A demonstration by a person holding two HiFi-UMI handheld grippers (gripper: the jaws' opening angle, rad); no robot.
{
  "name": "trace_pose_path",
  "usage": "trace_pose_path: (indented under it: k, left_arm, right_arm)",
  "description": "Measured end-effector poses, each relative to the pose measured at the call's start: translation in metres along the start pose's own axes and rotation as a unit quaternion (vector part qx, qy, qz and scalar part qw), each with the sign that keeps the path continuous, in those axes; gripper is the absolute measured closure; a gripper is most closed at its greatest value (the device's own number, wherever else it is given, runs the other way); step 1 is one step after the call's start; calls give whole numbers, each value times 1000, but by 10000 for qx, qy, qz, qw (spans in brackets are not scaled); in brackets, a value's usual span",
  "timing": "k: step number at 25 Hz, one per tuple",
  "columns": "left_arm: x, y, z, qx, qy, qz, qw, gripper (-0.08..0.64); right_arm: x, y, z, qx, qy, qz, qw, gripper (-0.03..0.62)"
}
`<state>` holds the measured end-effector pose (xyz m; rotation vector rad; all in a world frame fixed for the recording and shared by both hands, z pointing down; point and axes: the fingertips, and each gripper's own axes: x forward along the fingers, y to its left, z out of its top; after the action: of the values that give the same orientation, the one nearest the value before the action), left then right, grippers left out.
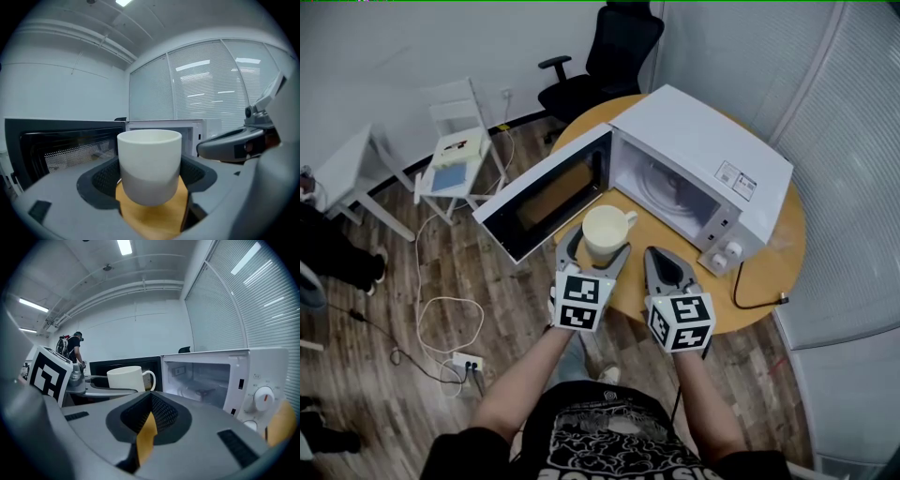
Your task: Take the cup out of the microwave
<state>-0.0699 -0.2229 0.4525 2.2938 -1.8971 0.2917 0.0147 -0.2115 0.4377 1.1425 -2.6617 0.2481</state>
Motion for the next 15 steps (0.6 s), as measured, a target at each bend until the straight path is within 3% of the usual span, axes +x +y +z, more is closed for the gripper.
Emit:
trace_pose_path:
  k: [15]
  left_arm:
    - [0, 0, 2, 3, -57, 8, 10000, 156]
  right_arm:
    - [1, -4, 3, 22, -43, -73, 10000, 577]
